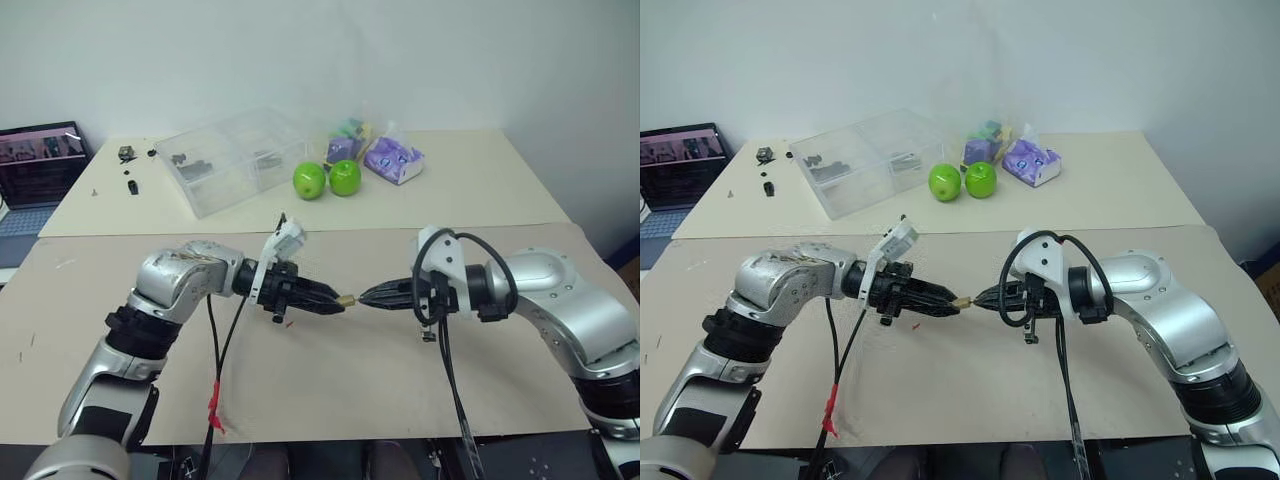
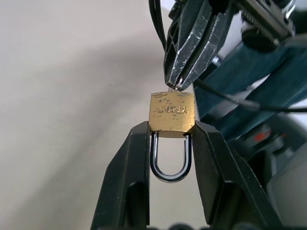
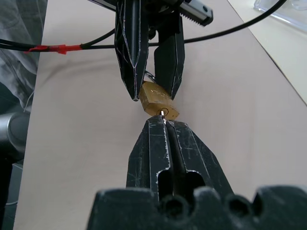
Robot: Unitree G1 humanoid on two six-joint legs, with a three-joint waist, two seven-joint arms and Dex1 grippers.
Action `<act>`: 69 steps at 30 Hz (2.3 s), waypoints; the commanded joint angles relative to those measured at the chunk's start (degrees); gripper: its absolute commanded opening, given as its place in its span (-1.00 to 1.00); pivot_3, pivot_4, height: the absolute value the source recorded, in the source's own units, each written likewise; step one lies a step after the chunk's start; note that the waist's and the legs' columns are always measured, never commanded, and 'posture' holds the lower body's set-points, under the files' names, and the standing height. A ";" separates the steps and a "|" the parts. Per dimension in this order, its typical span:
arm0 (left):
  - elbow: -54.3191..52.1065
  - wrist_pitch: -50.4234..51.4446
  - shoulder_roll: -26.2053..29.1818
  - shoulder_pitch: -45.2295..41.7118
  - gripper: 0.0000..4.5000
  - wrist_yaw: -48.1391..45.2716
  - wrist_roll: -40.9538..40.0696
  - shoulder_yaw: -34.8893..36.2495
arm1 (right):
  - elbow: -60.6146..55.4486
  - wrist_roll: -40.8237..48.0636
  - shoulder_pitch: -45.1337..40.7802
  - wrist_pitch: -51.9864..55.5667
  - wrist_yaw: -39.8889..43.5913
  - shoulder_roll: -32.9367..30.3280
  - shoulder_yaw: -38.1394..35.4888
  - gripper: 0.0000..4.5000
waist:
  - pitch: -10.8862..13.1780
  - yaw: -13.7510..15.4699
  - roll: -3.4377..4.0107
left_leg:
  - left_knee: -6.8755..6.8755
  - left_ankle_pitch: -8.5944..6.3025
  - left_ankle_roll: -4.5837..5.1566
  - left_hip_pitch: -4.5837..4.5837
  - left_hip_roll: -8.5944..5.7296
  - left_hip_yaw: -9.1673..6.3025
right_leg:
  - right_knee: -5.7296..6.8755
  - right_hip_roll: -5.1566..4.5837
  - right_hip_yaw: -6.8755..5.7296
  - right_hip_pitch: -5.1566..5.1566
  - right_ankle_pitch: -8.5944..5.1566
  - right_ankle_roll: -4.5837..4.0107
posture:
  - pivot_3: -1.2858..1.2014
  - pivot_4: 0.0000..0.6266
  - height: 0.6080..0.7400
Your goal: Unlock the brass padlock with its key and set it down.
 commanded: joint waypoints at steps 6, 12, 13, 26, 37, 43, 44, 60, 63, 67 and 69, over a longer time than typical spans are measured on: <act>-1.71 -6.69 -0.50 -0.99 -0.64 -1.83 2.79 -0.18 | -0.22 0.21 -0.78 1.87 -0.24 -1.69 -0.16 -0.97 | 0.00 0.04 0.00 | 0.01 0.00 0.01 -0.01 0.00 0.00 | 0.00 0.00 -0.01 0.00 -0.01 0.01 | 0.03 -0.52 1.00; -0.99 -10.63 -0.89 -0.71 -0.64 -1.68 5.20 -0.36 | -0.55 1.73 -0.20 5.98 -0.74 -2.48 -0.18 -0.97 | 0.00 0.05 0.00 | 0.01 0.00 0.01 -0.01 0.00 0.00 | 0.02 0.00 -0.01 0.00 0.00 0.01 | 0.03 -0.52 1.00; -0.73 -11.74 -1.17 -0.74 -0.64 -1.41 5.75 -0.26 | -0.56 1.93 -0.10 6.53 -0.73 -2.63 -0.16 -0.97 | 0.00 0.05 0.00 | 0.02 0.00 0.01 -0.01 0.00 0.00 | 0.02 0.00 -0.01 0.00 0.00 0.01 | 0.03 -0.52 1.00; -0.30 -11.17 -1.29 0.12 -0.64 -1.49 6.29 -0.22 | -1.70 0.55 -0.02 3.50 -0.12 -4.07 0.56 -0.77 | 0.00 0.02 0.00 | 0.02 -0.01 0.01 -0.01 0.00 0.00 | 0.02 0.00 -0.02 0.00 -0.02 0.04 | 0.03 -0.52 1.00; 0.50 -9.30 -1.78 0.21 -0.64 -0.78 5.54 0.35 | -2.17 0.55 0.81 1.90 0.91 -6.39 -1.29 0.49 | 0.00 0.07 -0.01 | 0.02 -0.01 0.01 -0.01 0.00 0.00 | 0.02 0.00 -0.02 0.01 -0.02 0.03 | 0.03 -0.52 1.00; 1.16 -1.13 -2.00 -0.44 -0.64 -0.36 0.79 2.61 | -1.34 -2.07 0.07 -5.39 -1.59 -4.67 -3.82 0.49 | 0.00 -0.09 -0.01 | 0.03 -0.01 0.02 -0.02 0.00 0.00 | 0.03 0.00 -0.02 0.00 -0.07 0.13 | 0.03 -0.52 1.00; 1.69 0.70 -2.25 -0.74 -0.64 -0.18 -0.21 3.14 | -1.30 -2.58 -0.33 -6.17 -1.85 -4.38 -3.58 0.49 | 0.00 -0.22 0.00 | 0.02 -0.01 0.02 0.00 0.01 0.00 | 0.03 0.00 -0.02 0.01 -0.15 0.26 | 0.03 -0.52 1.00; 9.04 14.46 -8.75 -4.69 -0.64 4.44 -7.10 8.59 | -3.92 -5.14 -0.64 -6.44 -1.40 -2.86 2.22 0.49 | 0.00 -0.04 0.00 | 0.10 -0.01 0.02 -0.09 0.00 -0.04 | 0.08 0.04 -0.03 0.03 -0.02 0.04 | 0.03 -0.52 1.00; 7.26 13.36 -8.19 -3.47 -0.64 4.18 -6.22 7.14 | -3.99 -5.50 -0.69 -6.45 -0.88 -2.68 3.01 0.49 | 0.00 -0.43 0.00 | 0.08 -0.01 0.02 -0.07 0.01 -0.04 | 0.11 0.07 -0.01 0.01 -0.01 0.03 | 0.03 -0.52 1.00; 5.56 13.73 -7.91 -2.31 -0.64 4.46 -6.57 6.69 | -3.59 -5.50 -1.49 -6.18 -1.16 -2.07 2.60 0.49 | 0.00 -0.33 0.00 | 0.09 0.00 0.01 -0.05 0.01 -0.05 | 0.09 0.07 0.00 0.01 -0.01 0.02 | 0.03 -0.52 1.00; 5.12 13.99 -7.92 -2.00 -0.64 4.62 -6.75 6.72 | -3.39 -5.53 -1.75 -6.16 -1.23 -1.96 2.48 0.49 | 0.00 -0.23 0.00 | 0.08 0.00 0.01 -0.04 0.01 -0.05 | 0.07 0.07 0.00 0.01 -0.01 0.02 | 0.03 -0.52 1.00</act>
